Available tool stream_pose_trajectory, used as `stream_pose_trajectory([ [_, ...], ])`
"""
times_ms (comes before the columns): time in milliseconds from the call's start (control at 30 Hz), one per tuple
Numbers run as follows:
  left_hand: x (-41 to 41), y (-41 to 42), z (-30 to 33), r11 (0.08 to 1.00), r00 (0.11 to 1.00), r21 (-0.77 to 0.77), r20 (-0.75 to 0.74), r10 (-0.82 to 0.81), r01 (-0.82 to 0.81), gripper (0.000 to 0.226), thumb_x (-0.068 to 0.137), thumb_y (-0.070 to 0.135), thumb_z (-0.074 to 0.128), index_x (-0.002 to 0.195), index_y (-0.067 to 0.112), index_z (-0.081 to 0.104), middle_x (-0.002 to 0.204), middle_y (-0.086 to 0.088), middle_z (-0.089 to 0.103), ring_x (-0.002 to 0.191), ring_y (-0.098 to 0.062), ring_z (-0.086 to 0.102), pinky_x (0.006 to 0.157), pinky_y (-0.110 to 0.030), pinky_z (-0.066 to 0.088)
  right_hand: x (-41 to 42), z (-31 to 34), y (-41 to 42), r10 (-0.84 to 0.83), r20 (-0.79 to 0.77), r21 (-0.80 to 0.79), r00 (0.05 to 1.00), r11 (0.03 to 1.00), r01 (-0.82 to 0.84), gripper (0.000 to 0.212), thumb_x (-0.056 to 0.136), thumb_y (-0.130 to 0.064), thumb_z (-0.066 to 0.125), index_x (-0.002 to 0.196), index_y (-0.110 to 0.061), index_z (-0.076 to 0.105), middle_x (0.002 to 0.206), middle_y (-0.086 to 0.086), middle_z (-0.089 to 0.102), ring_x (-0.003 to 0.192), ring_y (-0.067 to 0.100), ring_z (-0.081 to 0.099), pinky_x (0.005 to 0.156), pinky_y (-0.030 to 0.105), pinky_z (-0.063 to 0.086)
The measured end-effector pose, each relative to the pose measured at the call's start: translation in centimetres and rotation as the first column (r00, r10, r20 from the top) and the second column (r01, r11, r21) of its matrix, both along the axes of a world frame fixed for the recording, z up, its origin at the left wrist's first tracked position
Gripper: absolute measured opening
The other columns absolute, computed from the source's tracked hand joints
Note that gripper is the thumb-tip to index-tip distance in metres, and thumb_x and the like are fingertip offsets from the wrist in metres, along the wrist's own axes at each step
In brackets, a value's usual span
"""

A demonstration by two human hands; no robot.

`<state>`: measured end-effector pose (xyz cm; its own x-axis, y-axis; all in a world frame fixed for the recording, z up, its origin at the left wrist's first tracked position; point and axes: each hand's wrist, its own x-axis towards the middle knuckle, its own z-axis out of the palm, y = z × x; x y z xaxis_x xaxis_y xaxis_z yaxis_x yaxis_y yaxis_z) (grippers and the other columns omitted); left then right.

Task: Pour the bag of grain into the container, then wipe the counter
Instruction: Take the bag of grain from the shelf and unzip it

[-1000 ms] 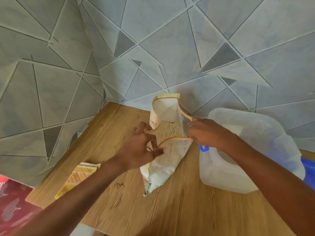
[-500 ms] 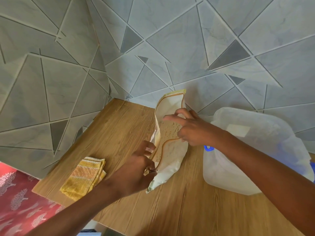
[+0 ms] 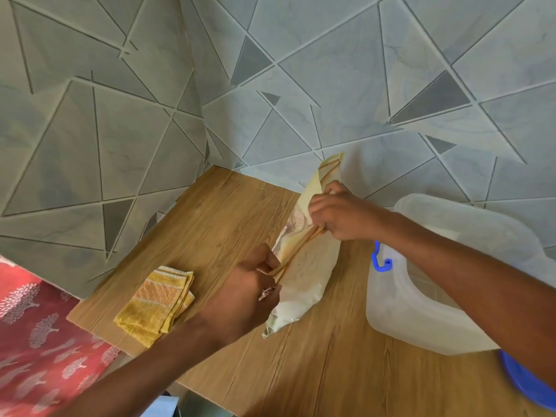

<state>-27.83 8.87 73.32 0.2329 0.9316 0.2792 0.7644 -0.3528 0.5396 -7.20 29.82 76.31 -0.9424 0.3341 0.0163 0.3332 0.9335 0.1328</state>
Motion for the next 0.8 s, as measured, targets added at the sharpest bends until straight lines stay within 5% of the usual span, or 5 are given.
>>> stream_pose_trajectory([
  [200,-2.2,2.1,1.9,0.999,0.999,0.042,-0.024,0.032,-0.031,0.017,0.088,0.005,0.072,0.072,0.009,0.076,0.101,0.004,0.059,0.082,-0.003,0.059,0.071,-0.003,0.038,1.4,0.2,1.6,-0.105,-0.187,-0.184,0.977,0.980,0.070,0.025,0.063,0.005,0.067,0.063,-0.018,0.056,0.069,-0.007,0.061,0.070,0.016,0.057,0.080,0.037,0.038],
  [300,-2.4,2.1,1.5,0.999,0.999,0.022,-0.017,0.030,-0.030,0.019,0.090,0.010,0.072,0.071,0.011,0.077,0.104,0.009,0.060,0.085,0.000,0.060,0.073,-0.009,0.044,1.6,0.6,1.1,-0.133,-0.162,-0.260,0.978,0.962,0.088,0.026,0.065,0.005,0.068,0.063,-0.016,0.054,0.075,-0.006,0.063,0.080,0.016,0.058,0.080,0.044,0.047],
  [500,-1.0,1.2,0.5,0.996,0.997,0.056,0.025,0.070,-0.071,0.019,0.088,0.011,0.075,0.069,0.012,0.077,0.106,0.008,0.059,0.083,0.000,0.060,0.071,-0.017,0.048,0.3,-0.6,-1.4,-0.026,-0.025,-0.250,0.999,0.968,0.018,0.009,0.076,-0.022,0.081,0.078,-0.020,0.073,0.152,-0.010,0.042,0.144,0.011,0.026,0.103,0.040,0.028],
  [633,-1.0,1.2,0.1,0.983,0.982,0.027,0.071,0.177,-0.180,0.016,0.084,0.011,0.080,0.068,0.014,0.078,0.106,0.013,0.058,0.078,0.004,0.058,0.064,-0.007,0.042,-1.3,-2.2,-1.7,0.035,0.074,-0.279,0.997,0.960,-0.013,0.011,0.084,-0.030,0.077,0.076,-0.023,0.074,0.161,-0.017,0.030,0.152,0.005,0.009,0.108,0.041,0.016],
  [800,-0.5,0.7,-0.1,0.979,0.981,0.075,0.057,0.185,-0.189,0.012,0.084,0.010,0.079,0.071,0.012,0.078,0.104,0.007,0.062,0.079,0.006,0.056,0.068,-0.007,0.044,-2.2,-3.5,-1.0,-0.024,0.009,-0.266,1.000,0.964,0.025,0.016,0.090,-0.026,0.069,0.102,-0.024,0.079,0.141,-0.014,0.059,0.139,0.001,0.041,0.113,0.039,0.014],
])
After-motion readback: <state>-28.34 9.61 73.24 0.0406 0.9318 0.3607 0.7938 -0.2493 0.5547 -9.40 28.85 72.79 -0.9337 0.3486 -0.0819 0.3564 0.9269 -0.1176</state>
